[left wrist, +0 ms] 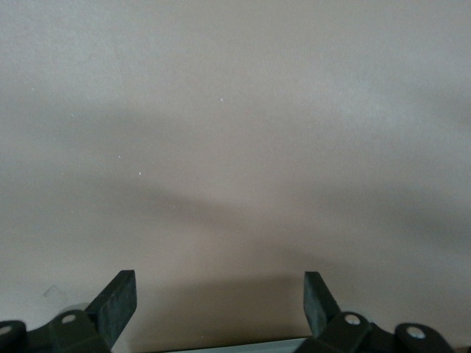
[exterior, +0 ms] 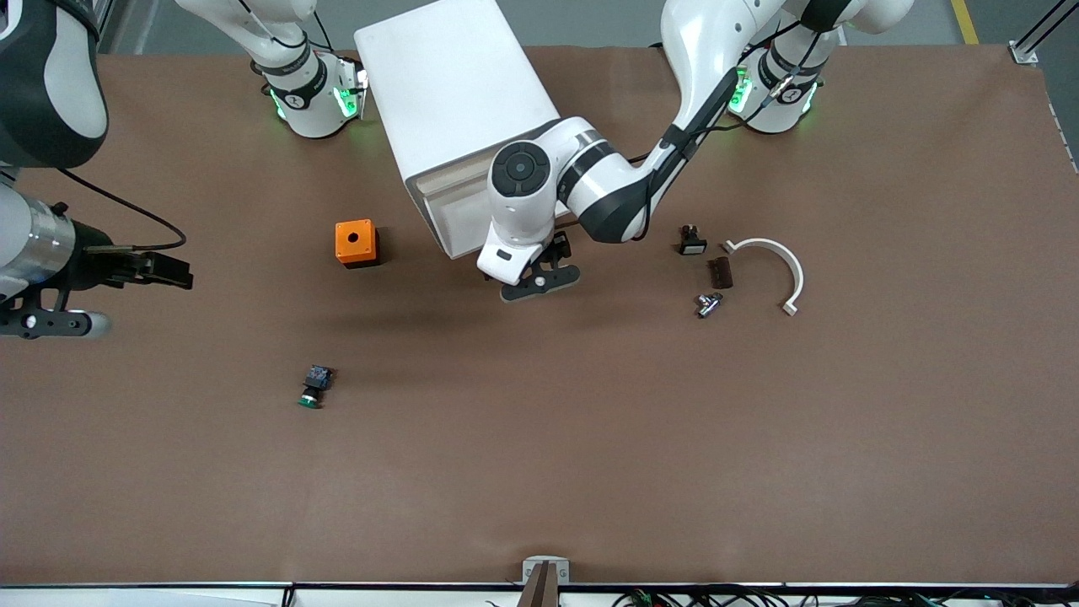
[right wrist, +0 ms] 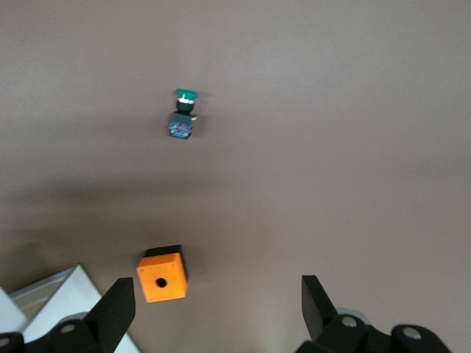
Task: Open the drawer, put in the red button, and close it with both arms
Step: 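Push the drawer shut with the left gripper while the right gripper withdraws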
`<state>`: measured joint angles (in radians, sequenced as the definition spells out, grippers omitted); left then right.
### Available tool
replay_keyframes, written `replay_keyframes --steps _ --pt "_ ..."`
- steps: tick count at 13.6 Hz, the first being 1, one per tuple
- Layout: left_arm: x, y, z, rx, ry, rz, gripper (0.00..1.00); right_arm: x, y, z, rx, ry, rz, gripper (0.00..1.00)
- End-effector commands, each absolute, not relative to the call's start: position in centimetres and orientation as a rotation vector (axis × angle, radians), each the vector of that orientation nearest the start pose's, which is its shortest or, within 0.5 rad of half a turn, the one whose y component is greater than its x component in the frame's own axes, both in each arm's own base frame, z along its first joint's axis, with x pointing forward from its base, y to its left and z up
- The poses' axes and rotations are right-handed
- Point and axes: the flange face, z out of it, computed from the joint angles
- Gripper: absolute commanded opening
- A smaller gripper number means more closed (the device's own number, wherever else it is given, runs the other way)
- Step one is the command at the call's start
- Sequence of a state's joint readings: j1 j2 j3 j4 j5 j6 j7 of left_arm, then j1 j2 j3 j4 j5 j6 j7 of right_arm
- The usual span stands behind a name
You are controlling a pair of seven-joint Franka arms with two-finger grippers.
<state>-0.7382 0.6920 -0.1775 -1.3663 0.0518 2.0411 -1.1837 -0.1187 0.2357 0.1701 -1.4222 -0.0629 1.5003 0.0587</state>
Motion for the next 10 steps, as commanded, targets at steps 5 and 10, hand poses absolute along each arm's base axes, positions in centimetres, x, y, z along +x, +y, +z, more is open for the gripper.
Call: replay_keyframes --steps 5,10 --pt "43.1 -58.0 30.7 -3.143 -0.471 0.228 1.0 61.8 0.2 56.8 -3.162 -0.179 0.198 1.0" --pt "41.8 -58.6 30.7 -3.143 -0.58 0.462 1.0 61.2 1.5 57.7 -3.152 -0.311 0.201 1.0"
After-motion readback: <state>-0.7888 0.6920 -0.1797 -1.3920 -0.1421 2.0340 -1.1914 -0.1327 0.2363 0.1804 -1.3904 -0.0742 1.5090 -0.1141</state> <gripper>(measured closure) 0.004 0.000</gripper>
